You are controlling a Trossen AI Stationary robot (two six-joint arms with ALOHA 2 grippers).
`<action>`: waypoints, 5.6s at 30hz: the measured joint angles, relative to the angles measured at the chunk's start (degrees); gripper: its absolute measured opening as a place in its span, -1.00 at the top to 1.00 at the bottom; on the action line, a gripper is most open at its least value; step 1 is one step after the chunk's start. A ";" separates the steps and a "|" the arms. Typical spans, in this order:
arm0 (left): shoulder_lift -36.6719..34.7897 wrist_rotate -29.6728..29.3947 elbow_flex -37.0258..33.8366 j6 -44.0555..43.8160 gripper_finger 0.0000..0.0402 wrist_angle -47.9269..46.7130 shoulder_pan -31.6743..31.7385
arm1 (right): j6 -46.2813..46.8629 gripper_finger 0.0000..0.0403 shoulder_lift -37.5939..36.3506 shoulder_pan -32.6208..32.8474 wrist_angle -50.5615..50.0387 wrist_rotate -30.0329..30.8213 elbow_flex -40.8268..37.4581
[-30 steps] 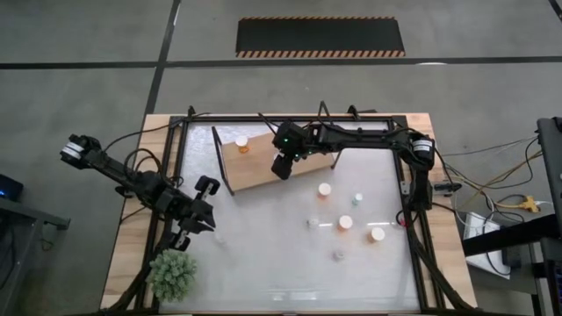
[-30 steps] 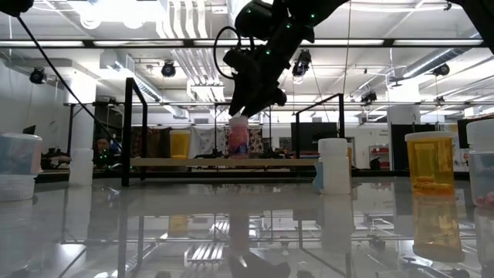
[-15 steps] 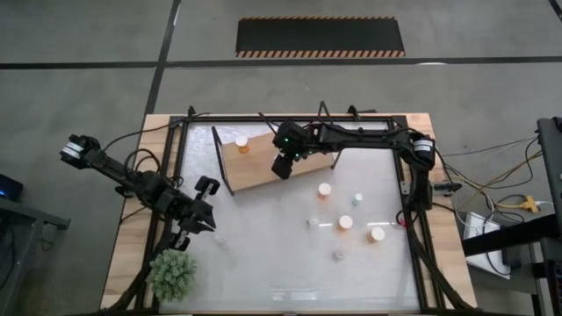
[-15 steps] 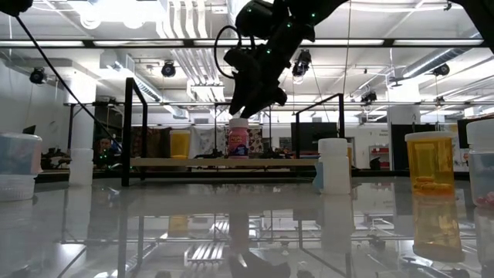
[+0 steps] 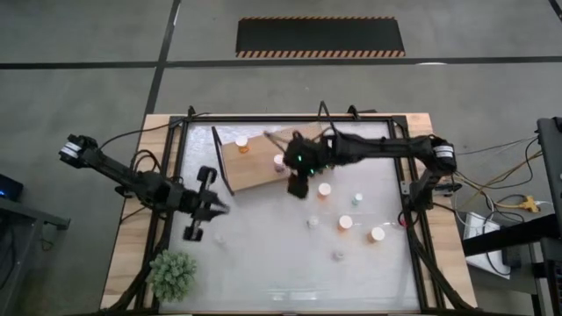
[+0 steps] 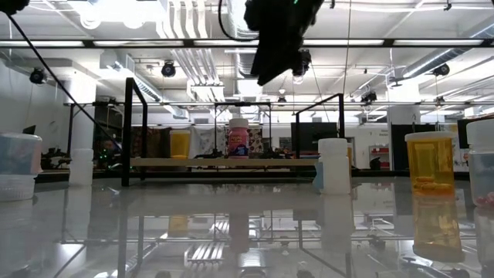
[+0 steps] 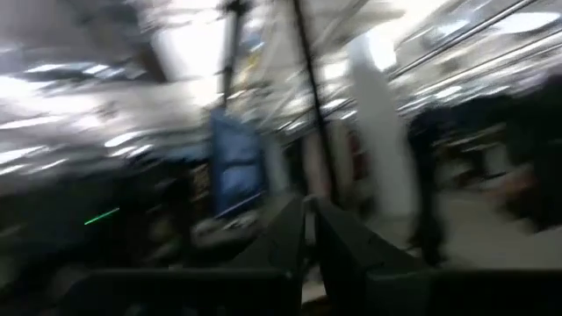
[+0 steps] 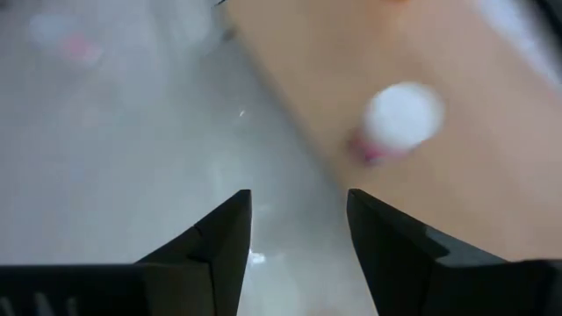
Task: Pick and place medicine bottles onto shelf by color
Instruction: Put the left blue pill bottle on the shelf
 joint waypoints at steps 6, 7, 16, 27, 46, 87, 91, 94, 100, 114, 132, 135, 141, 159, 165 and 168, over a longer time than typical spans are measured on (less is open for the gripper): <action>-1.19 -19.62 0.00 5.87 0.94 -9.82 0.04 | 1.51 0.14 -2.46 8.96 -0.57 -0.02 -4.66; -1.10 -20.77 0.00 6.33 0.94 -10.17 0.04 | 2.55 0.13 -2.91 10.07 -0.49 0.00 -5.64; -0.91 -21.05 0.04 8.43 0.94 -9.18 0.04 | 4.62 -0.20 -4.10 16.66 0.91 0.50 -12.73; -0.98 -21.03 0.13 8.98 0.94 -9.20 0.04 | 2.40 -0.34 -4.10 20.12 11.48 5.36 -24.91; -1.00 -20.99 0.13 10.47 0.94 -9.13 0.04 | 3.23 0.05 -4.10 20.10 17.75 7.96 -30.99; -1.00 -20.92 0.87 12.91 0.94 -8.91 0.02 | -20.99 0.33 8.43 -5.05 -3.60 2.82 21.47; -0.95 -20.92 0.87 12.93 0.94 -8.96 0.02 | -26.53 0.33 14.65 -10.37 -12.42 0.79 31.33; -0.91 -20.92 0.87 12.93 0.94 -9.03 0.02 | -32.88 0.33 18.62 -14.13 -17.66 -5.39 37.32; -0.91 -20.93 0.78 12.91 0.94 -8.99 0.02 | -49.38 0.33 24.24 -20.11 -26.57 -7.48 43.53; -0.91 -20.94 0.42 13.01 0.94 -9.06 0.02 | -50.94 0.33 30.13 -26.89 -29.30 -4.47 43.17; -0.91 -20.96 0.42 13.48 0.94 -9.05 0.03 | -46.95 0.33 33.41 -25.89 -29.05 -4.53 42.86; -0.91 -20.96 0.42 13.48 0.94 -9.05 0.02 | -46.85 0.31 33.39 -25.86 -29.05 -4.53 42.86; -0.91 -20.96 0.42 13.48 0.94 -9.05 0.02 | -46.43 0.18 33.39 -25.86 -29.20 -4.50 42.86; -1.02 -20.96 0.44 13.48 0.94 -9.03 0.02 | -43.98 0.22 31.41 -25.55 -30.59 -3.84 43.68; -1.02 -20.96 0.44 13.48 0.94 -9.03 0.03 | -44.37 0.59 30.17 -24.81 -31.52 -2.36 43.73; -1.02 -20.95 0.44 13.58 0.94 -9.03 0.02 | -44.38 0.85 30.78 -24.62 -31.45 -2.33 43.60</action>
